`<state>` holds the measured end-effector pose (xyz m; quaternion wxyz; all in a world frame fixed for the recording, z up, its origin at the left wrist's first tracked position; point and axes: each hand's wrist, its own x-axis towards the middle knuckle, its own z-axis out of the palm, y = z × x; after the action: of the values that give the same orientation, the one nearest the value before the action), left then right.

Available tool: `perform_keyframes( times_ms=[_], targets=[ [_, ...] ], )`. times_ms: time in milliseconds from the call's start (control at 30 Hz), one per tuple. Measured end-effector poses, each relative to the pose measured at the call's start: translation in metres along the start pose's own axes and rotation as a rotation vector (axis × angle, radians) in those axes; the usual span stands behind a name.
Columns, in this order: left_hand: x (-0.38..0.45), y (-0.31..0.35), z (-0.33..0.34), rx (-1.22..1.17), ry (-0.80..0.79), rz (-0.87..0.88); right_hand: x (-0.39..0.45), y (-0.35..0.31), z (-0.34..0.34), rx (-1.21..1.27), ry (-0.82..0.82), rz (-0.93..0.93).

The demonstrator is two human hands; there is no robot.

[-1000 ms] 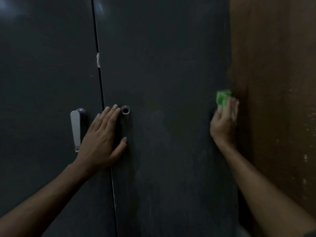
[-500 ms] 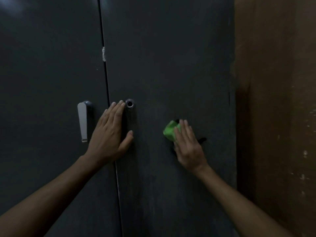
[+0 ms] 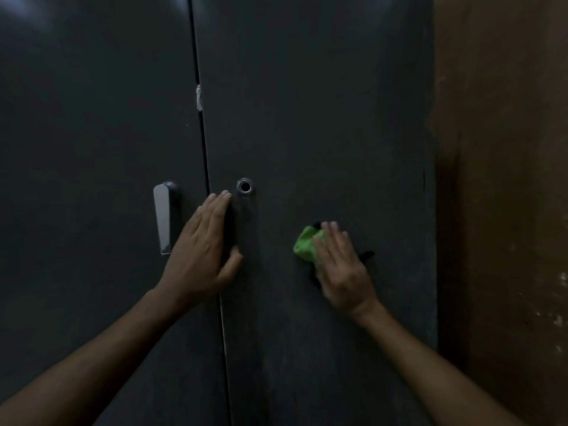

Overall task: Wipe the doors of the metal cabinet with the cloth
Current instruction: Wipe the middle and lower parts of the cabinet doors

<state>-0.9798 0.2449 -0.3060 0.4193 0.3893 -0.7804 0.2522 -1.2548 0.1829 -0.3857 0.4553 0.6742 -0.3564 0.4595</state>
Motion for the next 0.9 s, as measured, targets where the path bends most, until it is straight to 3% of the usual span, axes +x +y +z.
perform_keyframes(
  times_ms=[100, 167, 233, 333, 433, 567, 700, 800, 833, 900],
  targets=[
    [-0.002, 0.001, -0.007, -0.073, -0.03, -0.012, 0.059, 0.007, -0.005, 0.085, 0.17, 0.473],
    [-0.005, 0.004, -0.01, -0.14, -0.031, -0.036, 0.114, -0.015, 0.0, 0.155, 0.231, 0.623],
    [-0.009, 0.006, -0.011, -0.216, -0.028, -0.071, 0.129, -0.05, 0.013, 0.168, 0.225, 0.466],
    [-0.014, 0.006, -0.014, -0.269, -0.015, -0.108, 0.074, -0.09, 0.023, 0.137, 0.062, 0.02],
    [-0.016, 0.004, -0.022, -0.268, 0.018, -0.092, 0.052, -0.076, 0.017, 0.053, -0.007, -0.308],
    [-0.018, 0.006, -0.031, -0.261, 0.103, -0.08, 0.104, -0.078, 0.011, 0.027, 0.139, -0.037],
    [-0.023, -0.002, -0.036, -0.053, 0.221, -0.032, 0.159, -0.106, 0.014, -0.038, 0.145, -0.234],
    [-0.023, -0.01, -0.042, 0.133, 0.215, -0.029, 0.196, -0.112, 0.008, 0.053, 0.187, 0.145],
    [-0.024, -0.015, -0.045, 0.19, 0.18, -0.017, 0.185, -0.116, 0.009, 0.086, 0.189, 0.177],
    [-0.026, -0.027, -0.051, 0.3, 0.089, 0.036, 0.131, -0.12, 0.014, 0.105, 0.154, 0.025]
  ],
)
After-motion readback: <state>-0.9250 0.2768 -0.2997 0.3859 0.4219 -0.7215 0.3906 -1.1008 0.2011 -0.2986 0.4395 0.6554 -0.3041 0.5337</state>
